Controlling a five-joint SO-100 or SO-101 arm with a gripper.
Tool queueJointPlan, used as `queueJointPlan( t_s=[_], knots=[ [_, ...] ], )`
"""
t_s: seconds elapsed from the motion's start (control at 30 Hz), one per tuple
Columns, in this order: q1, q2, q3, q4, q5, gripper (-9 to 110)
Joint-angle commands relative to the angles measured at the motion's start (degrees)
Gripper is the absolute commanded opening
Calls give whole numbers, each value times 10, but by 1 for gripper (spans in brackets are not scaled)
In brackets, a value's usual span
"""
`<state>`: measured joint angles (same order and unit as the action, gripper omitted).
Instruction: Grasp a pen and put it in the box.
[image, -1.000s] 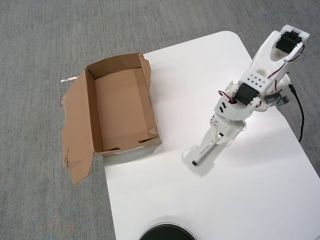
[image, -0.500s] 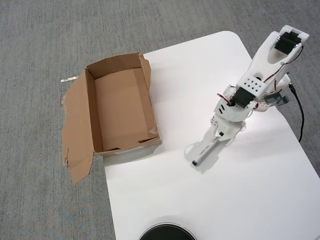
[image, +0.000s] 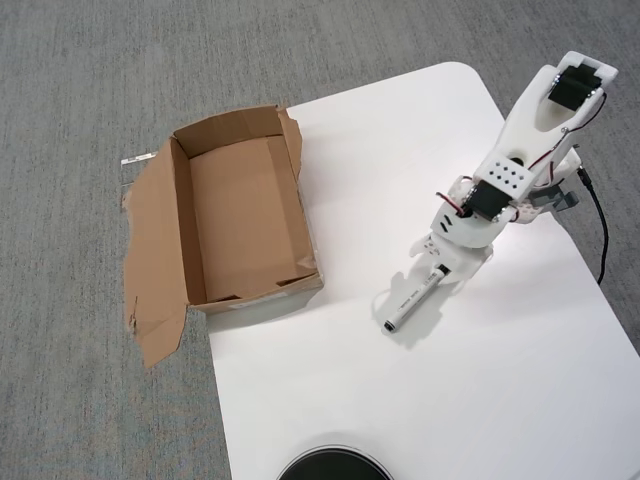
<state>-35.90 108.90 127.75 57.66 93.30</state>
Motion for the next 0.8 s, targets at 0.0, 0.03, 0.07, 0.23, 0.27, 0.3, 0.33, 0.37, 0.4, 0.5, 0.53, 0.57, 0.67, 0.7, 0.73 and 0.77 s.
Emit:
queueJointPlan(
  t_s=[0.0, 0.03, 0.07, 0.23, 0.27, 0.3, 0.33, 0.37, 0.4, 0.5, 0.53, 0.57, 0.67, 0.7, 0.73, 0.77],
  knots=[
    [-19, -42, -11, -5, 4, 27],
    [-24, -48, -11, -5, 4, 27],
    [-27, -52, -11, -5, 4, 27],
    [-28, -54, -11, -5, 4, 27],
    [-28, -54, -11, -5, 4, 27],
    [-28, -54, -11, -5, 4, 27],
    [-28, -54, -10, -5, 4, 27],
    [-28, -54, -10, -5, 4, 27],
    [-27, -55, -10, -5, 4, 27],
    [-28, -82, -10, -6, 4, 27],
    [-28, -92, -10, -6, 4, 27],
    [-28, -102, -11, -6, 4, 27],
    [-29, -118, -11, -6, 4, 27],
    [-29, -119, -11, -6, 4, 27],
    [-29, -119, -11, -6, 4, 27],
    [-29, -119, -11, -6, 4, 27]
  ],
)
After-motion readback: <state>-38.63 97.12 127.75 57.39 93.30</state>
